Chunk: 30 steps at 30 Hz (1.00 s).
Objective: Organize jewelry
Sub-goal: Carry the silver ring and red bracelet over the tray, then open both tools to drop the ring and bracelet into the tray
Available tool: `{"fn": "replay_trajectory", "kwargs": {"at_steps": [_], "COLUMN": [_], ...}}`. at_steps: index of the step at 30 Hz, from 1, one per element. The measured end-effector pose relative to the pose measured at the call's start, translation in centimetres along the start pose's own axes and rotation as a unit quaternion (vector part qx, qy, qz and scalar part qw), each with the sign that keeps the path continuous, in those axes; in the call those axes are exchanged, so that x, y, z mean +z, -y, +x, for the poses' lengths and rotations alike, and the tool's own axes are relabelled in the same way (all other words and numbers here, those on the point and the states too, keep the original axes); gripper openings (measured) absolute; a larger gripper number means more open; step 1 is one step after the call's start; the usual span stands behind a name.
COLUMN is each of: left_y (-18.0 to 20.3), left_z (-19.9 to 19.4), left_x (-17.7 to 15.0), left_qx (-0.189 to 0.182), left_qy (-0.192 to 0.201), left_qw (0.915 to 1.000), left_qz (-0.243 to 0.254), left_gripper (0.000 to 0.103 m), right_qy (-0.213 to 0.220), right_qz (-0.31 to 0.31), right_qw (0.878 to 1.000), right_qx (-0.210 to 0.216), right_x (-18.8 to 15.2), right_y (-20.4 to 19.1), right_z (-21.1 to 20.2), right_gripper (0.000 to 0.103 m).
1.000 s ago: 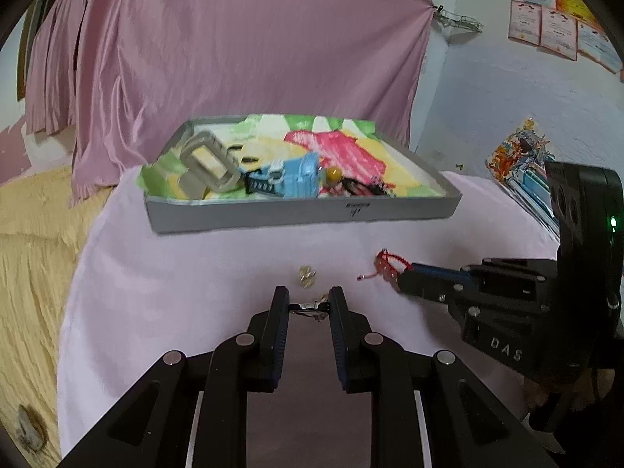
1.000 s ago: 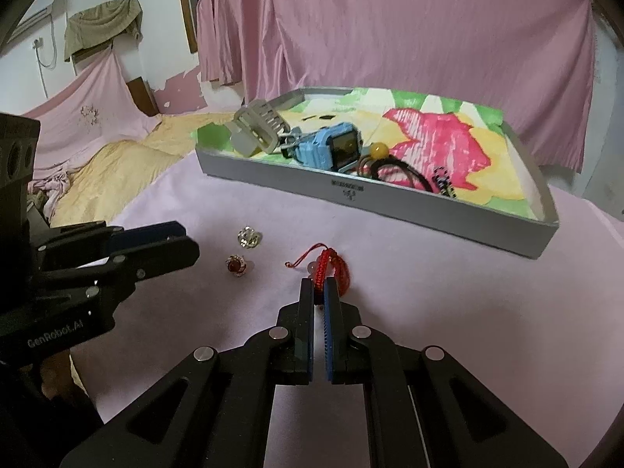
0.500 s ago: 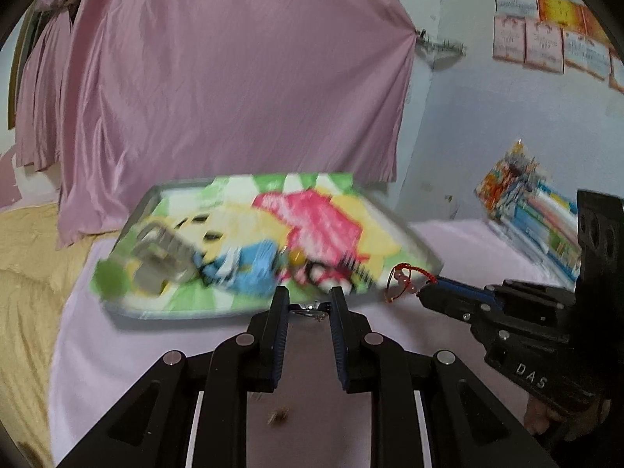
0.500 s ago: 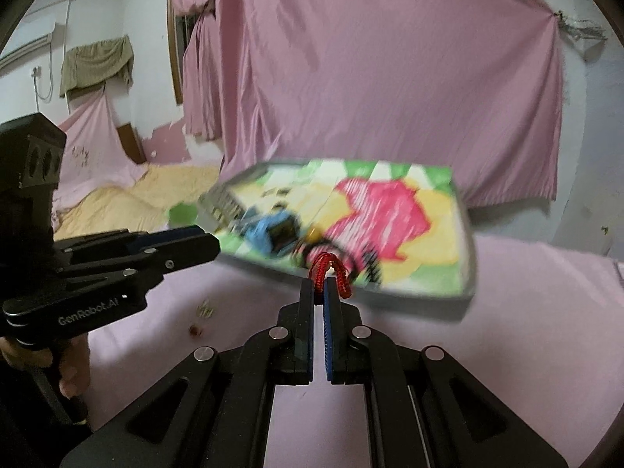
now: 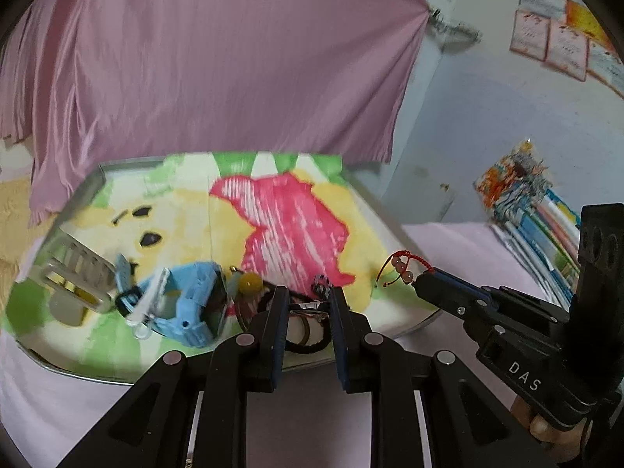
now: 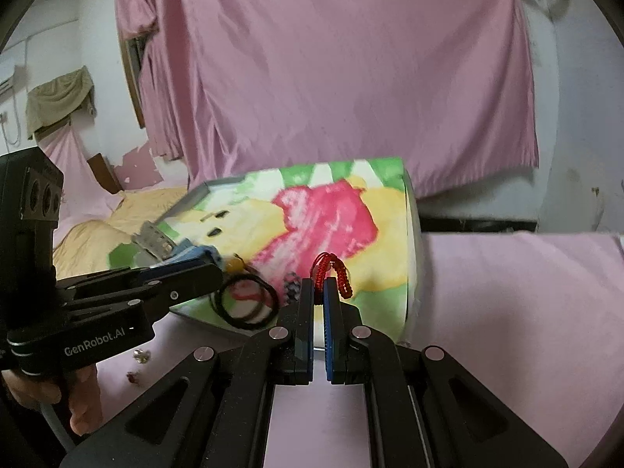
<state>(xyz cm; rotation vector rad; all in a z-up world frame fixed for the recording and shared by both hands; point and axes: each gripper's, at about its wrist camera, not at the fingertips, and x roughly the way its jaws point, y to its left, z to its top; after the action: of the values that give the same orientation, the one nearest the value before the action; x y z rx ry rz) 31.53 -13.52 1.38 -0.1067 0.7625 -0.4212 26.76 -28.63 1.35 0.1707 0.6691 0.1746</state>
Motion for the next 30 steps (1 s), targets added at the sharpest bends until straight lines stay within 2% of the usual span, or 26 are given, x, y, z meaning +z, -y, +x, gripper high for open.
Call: {"fn": "replay_trajectory", "kwargs": {"at_steps": [5, 12, 23, 25, 30], "left_y": [0.0, -0.5, -0.7, -0.7, -0.6], "left_z": [1.6, 2.3, 1.8, 1.5, 0.6], "left_x": [-0.3, -0.7, -0.8, -0.8, -0.8], "left_qx": [0.009, 0.007, 0.014, 0.015, 0.01], "left_qy": [-0.031, -0.051, -0.049, -0.045, -0.031], "left_qw": [0.9995, 0.9986, 0.9985, 0.9987, 0.9992], "left_qz": [-0.002, -0.016, -0.02, -0.022, -0.022], "left_gripper": [0.02, 0.02, 0.02, 0.02, 0.02], "right_qy": [-0.027, -0.041, -0.042, -0.04, -0.032], "right_qz": [0.005, 0.012, 0.012, 0.013, 0.01], "right_qw": [1.0, 0.999, 0.999, 0.999, 0.999], "right_qx": [-0.006, -0.012, -0.018, -0.016, -0.019], "right_x": [-0.6, -0.9, -0.9, -1.0, -1.2], "right_y": [0.2, 0.4, 0.3, 0.3, 0.2], "right_z": [1.6, 2.4, 2.0, 1.8, 1.0], "right_gripper": [0.004, 0.004, 0.007, 0.01, 0.011]}}
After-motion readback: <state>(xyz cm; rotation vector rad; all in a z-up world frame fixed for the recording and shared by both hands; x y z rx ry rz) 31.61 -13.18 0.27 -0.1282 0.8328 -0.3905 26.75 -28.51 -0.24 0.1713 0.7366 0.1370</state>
